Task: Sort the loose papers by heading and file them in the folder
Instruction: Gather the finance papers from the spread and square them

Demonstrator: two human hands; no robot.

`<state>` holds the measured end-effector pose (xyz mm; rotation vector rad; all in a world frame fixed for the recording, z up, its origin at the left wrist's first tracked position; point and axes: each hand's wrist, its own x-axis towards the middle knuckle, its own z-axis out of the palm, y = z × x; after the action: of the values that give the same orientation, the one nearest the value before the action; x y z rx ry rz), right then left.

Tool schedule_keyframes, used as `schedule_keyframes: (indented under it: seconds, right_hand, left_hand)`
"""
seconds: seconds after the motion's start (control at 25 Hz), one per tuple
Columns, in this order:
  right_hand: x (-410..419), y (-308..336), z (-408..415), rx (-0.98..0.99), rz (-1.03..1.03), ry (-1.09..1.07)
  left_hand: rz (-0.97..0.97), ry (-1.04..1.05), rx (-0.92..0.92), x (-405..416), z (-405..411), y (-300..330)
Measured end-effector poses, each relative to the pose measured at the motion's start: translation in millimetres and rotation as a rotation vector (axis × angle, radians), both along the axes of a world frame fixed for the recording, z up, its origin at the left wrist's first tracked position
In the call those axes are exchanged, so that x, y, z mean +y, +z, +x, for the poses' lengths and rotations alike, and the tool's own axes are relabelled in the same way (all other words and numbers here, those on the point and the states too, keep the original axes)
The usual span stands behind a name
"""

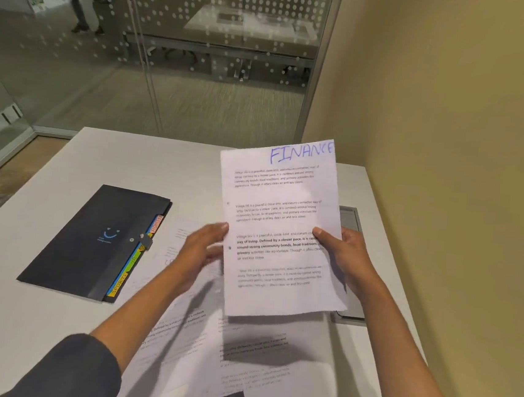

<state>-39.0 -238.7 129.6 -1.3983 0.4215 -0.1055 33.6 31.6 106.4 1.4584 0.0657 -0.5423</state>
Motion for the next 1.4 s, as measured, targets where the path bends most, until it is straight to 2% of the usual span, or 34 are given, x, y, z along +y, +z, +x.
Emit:
schedule_keyframes:
  seconds: [0.08,0.32,0.52,0.88,1.04,1.16,1.2,1.32,1.4]
  right_hand:
    - [7,-8,1,0.019,0.043,-0.078]
    - [35,-25,-2,0.052,0.091,-0.145]
    - [65,-31,-4,0.018,-0.016,-0.097]
    - [140,-64,-3,0.139,-0.196,-0.009]
    - [173,-78,-2,0.16,-0.214,-0.054]
    - [187,-83,0,0.187,-0.223,-0.094]
    - [189,-85,0,0.203,-0.232,-0.103]
    - [196,-89,1,0.226,-0.261,-0.135]
    - [200,-93,4,0.233,-0.274,-0.158]
  left_hand:
    - [-0.045,-0.102,0.02,-8,-19,-4]
    - [-0.013,0.02,-0.076,-9,-31,-9]
    - [-0.014,0.056,-0.046,17,-12,-12]
    - [0.12,-0.015,0.118,92,11,-34]
    - [0.072,0.021,0.288,125,18,-48]
    - [0.245,0.11,0.23,159,34,-62]
    - [0.373,0.107,0.141,173,41,-70]
    - [0.942,-0.055,-0.185,223,59,-93]
    - [1.13,-0.102,-0.265,246,67,-106]
